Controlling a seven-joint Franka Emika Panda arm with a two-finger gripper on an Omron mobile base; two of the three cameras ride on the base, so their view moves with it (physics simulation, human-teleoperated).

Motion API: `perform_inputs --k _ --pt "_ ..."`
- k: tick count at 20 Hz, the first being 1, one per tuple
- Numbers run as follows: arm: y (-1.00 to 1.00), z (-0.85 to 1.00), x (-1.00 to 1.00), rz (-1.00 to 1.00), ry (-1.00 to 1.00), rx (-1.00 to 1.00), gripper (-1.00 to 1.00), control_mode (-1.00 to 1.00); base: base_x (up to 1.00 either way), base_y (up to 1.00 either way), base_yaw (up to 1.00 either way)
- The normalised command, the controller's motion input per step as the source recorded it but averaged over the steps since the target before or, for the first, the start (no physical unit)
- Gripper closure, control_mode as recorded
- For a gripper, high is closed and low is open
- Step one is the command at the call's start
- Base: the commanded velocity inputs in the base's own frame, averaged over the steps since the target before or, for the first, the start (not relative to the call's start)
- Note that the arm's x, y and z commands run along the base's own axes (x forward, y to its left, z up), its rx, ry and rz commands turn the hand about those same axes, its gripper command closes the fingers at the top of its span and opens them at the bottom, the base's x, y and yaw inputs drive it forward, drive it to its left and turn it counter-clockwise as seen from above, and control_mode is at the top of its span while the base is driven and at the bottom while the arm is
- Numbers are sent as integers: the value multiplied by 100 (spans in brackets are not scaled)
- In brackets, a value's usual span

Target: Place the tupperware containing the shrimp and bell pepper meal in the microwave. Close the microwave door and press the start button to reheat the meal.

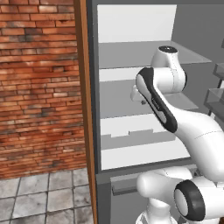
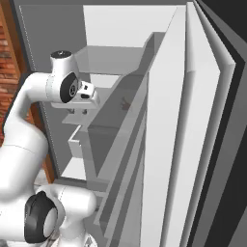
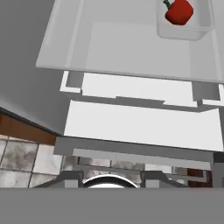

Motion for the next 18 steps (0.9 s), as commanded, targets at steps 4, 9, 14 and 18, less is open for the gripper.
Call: perform_inputs --k 4,9,14,18 --pt "-3 -4 -21 0 -6 0 -100 -100 0 0 0" --pt "-16 -32 -33 -9 -24 0 -100 -100 0 0 0" --pt "-44 -36 -7 -20 -33 5 -100 -100 0 0 0" --pt "-45 -4 9 -22 -29 13 -100 -100 0 0 0"
